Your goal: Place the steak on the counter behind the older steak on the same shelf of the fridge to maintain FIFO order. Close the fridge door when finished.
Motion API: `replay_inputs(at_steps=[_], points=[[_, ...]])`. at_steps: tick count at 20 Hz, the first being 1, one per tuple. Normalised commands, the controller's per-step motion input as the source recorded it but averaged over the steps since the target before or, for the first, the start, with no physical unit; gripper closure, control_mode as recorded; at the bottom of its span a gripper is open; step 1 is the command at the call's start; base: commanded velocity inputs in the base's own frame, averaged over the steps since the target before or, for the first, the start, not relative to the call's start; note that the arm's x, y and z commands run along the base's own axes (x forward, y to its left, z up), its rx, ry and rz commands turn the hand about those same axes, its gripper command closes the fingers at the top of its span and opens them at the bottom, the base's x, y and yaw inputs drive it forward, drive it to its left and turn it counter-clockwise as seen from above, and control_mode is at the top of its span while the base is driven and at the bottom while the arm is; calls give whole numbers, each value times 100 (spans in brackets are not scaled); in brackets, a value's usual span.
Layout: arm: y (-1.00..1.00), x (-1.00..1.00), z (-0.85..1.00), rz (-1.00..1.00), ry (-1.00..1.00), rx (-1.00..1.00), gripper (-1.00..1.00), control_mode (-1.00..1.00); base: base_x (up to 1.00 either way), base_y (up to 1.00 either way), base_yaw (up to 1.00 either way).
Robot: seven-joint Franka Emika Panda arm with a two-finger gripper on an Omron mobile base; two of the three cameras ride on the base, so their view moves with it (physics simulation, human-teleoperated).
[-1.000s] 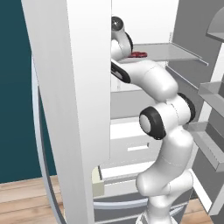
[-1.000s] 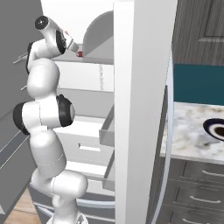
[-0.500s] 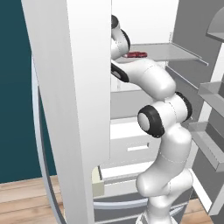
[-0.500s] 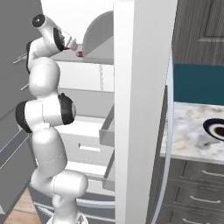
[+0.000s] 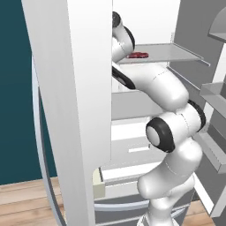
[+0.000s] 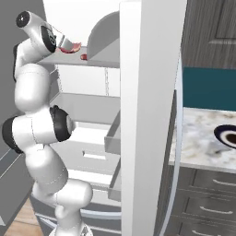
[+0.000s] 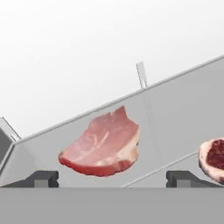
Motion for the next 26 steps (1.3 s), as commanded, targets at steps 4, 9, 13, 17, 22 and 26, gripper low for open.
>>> replay_inputs(at_steps=[4,9,13,17,22,26], points=[[-13,-100,0,0,0,7,-100,-100,0,0,0],[-36,-100,0,0,0,14,-100,-100,0,0,0],[-49,-100,0,0,0,13,-100,-100,0,0,0],[-62,-100,0,1,0,13,-100,-100,0,0,0],[-41,-100,-1,0,0,5,-100,-100,0,0,0],[-27,-100,-16,3,0,0,-100,-100,0,0,0]])
